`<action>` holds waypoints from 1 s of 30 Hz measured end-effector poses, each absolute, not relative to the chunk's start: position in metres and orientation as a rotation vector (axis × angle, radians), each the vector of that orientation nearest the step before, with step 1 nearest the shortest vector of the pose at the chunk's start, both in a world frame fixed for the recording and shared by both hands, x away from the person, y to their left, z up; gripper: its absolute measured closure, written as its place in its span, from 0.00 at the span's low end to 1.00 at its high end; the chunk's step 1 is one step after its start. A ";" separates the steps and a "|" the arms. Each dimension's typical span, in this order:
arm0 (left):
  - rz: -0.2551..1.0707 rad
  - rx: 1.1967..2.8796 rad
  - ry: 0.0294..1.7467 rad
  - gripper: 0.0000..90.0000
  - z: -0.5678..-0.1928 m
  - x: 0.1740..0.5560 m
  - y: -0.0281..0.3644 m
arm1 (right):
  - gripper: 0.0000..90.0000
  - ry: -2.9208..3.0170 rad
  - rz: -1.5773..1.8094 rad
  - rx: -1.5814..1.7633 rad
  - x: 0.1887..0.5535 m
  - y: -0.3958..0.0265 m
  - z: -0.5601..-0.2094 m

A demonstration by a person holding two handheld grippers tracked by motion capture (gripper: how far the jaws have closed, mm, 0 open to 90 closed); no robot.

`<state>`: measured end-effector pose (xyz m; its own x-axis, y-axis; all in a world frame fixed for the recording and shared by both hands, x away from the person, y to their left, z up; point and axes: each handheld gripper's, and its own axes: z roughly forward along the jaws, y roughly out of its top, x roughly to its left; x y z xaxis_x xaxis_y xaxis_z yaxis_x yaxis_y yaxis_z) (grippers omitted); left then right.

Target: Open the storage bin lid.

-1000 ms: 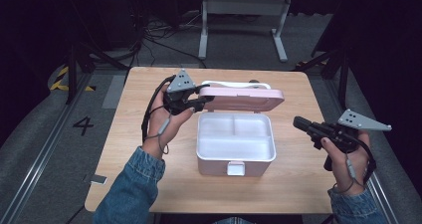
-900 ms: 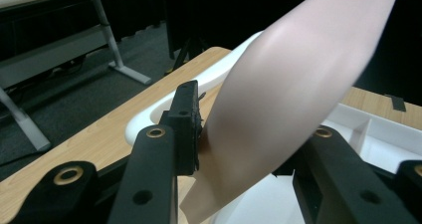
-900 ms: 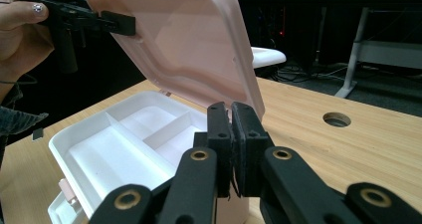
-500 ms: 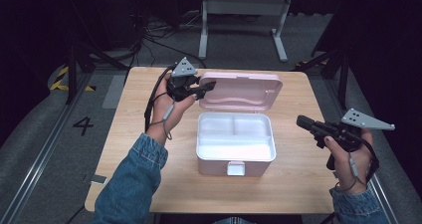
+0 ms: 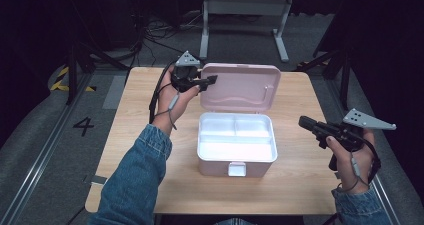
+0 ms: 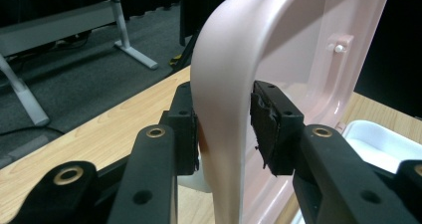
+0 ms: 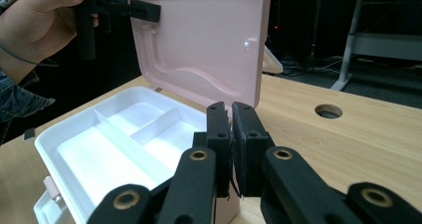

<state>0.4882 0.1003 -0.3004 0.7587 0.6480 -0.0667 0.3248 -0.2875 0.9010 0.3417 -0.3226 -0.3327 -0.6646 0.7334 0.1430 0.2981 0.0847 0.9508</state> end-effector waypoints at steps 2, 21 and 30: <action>0.373 1.886 0.753 0.72 -0.302 0.491 0.100 | 0.97 2.001 1.593 1.022 0.342 -0.323 -0.334; 0.313 1.898 0.865 0.65 -0.316 0.524 0.095 | 0.95 2.007 1.560 1.063 0.348 -0.331 -0.341; 0.300 1.897 0.903 0.62 -0.327 0.537 0.093 | 0.95 2.016 1.552 1.077 0.350 -0.332 -0.343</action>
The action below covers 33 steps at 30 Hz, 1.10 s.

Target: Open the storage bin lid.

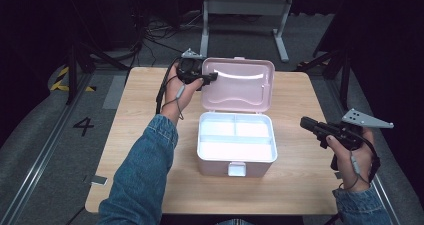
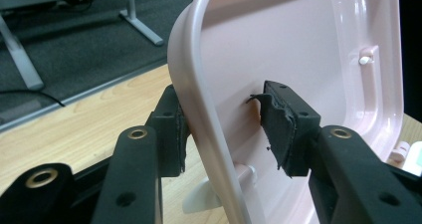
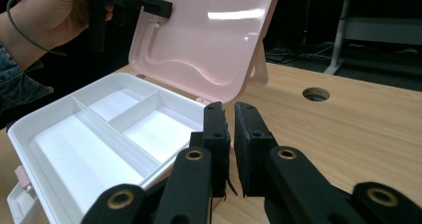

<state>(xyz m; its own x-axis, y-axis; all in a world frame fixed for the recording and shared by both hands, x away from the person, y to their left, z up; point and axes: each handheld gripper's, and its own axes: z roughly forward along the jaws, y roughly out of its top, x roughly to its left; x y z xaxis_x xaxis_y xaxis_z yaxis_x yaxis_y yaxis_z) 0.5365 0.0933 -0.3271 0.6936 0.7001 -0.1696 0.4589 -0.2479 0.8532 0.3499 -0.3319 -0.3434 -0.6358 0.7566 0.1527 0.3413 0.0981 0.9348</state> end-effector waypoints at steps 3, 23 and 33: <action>0.292 1.901 0.915 0.61 -0.330 0.540 0.093 | 0.95 2.022 1.547 1.072 0.351 -0.331 -0.344; 0.252 1.940 1.001 0.59 -0.355 0.555 0.095 | 0.94 2.028 1.552 1.089 0.353 -0.332 -0.347; 0.236 1.989 1.050 0.54 -0.365 0.559 0.090 | 0.94 2.030 1.554 1.089 0.353 -0.332 -0.347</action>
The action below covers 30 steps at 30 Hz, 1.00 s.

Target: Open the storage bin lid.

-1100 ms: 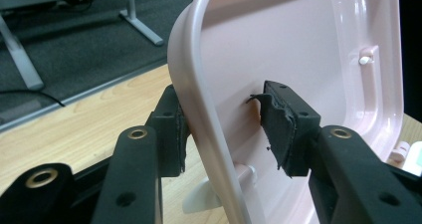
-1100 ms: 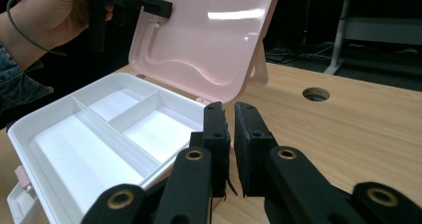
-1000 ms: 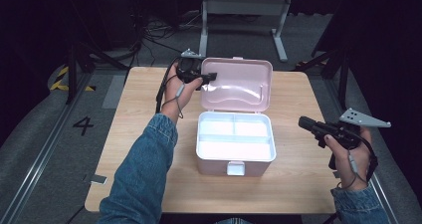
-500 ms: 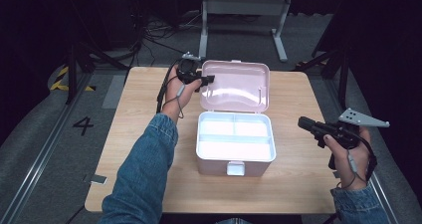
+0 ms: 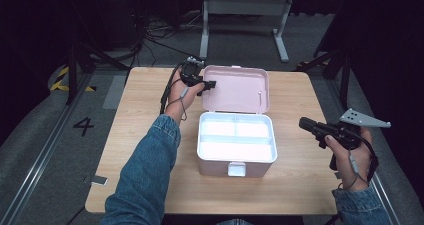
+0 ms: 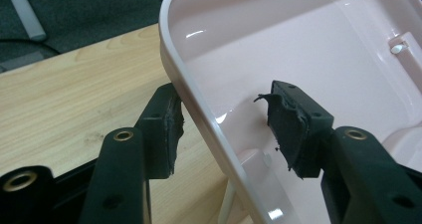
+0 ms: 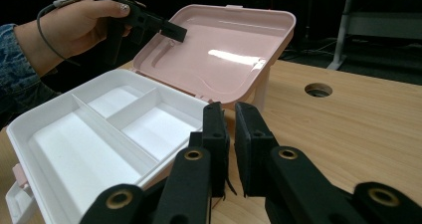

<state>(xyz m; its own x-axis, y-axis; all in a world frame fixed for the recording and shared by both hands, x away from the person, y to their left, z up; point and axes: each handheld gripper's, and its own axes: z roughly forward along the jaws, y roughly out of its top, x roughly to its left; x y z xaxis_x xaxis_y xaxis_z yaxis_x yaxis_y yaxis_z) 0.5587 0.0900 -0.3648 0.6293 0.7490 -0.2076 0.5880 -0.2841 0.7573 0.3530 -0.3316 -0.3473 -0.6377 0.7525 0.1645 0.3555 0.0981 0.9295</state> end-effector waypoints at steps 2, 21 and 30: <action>0.221 1.988 1.065 0.54 -0.367 0.559 0.090 | 0.94 2.033 1.552 1.084 0.353 -0.332 -0.348; 0.184 2.025 1.111 0.49 -0.386 0.563 0.091 | 0.94 2.047 1.547 1.087 0.355 -0.329 -0.350; 0.198 2.069 1.105 0.51 -0.393 0.563 0.092 | 0.93 2.056 1.545 1.088 0.355 -0.328 -0.351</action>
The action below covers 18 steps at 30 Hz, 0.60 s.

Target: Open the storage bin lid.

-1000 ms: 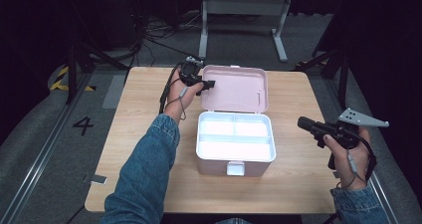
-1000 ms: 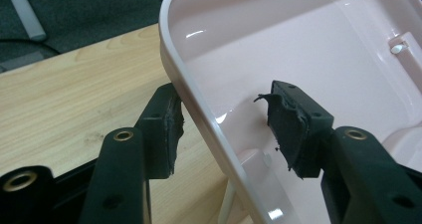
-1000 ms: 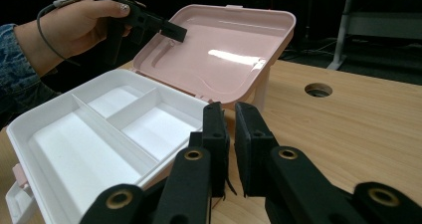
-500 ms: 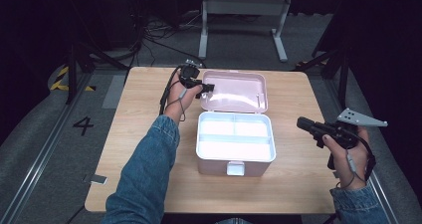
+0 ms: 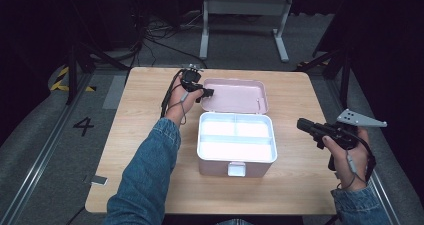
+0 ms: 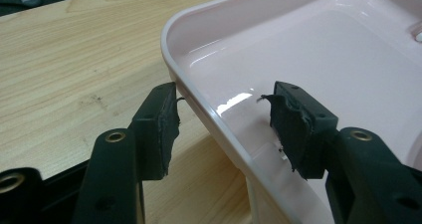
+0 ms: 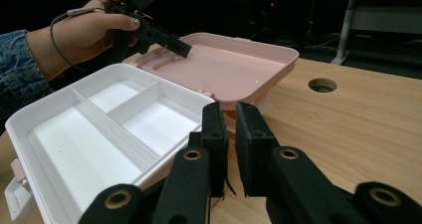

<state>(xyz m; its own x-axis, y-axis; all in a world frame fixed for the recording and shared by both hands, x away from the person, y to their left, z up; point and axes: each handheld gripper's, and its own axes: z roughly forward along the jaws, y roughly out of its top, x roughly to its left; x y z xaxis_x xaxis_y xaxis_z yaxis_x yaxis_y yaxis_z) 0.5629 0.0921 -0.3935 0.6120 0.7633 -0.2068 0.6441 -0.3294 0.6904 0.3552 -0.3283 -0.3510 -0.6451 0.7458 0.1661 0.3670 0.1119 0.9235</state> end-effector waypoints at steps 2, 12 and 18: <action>0.198 2.065 1.107 0.50 -0.394 0.562 0.092 | 0.93 2.057 1.544 1.086 0.355 -0.328 -0.351; 0.224 2.014 1.114 0.39 -0.391 0.558 0.101 | 0.91 2.056 1.537 1.092 0.356 -0.328 -0.352; 0.260 1.987 1.041 0.38 -0.370 0.544 0.102 | 0.90 2.058 1.534 1.095 0.357 -0.328 -0.353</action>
<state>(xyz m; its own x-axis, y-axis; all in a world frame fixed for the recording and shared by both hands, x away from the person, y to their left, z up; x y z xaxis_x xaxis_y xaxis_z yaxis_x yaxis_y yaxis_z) 0.5443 0.1020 -0.3700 0.6310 0.7519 -0.1909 0.5739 -0.2868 0.7671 0.3568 -0.3280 -0.3530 -0.6404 0.7502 0.1647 0.3720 0.1154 0.9210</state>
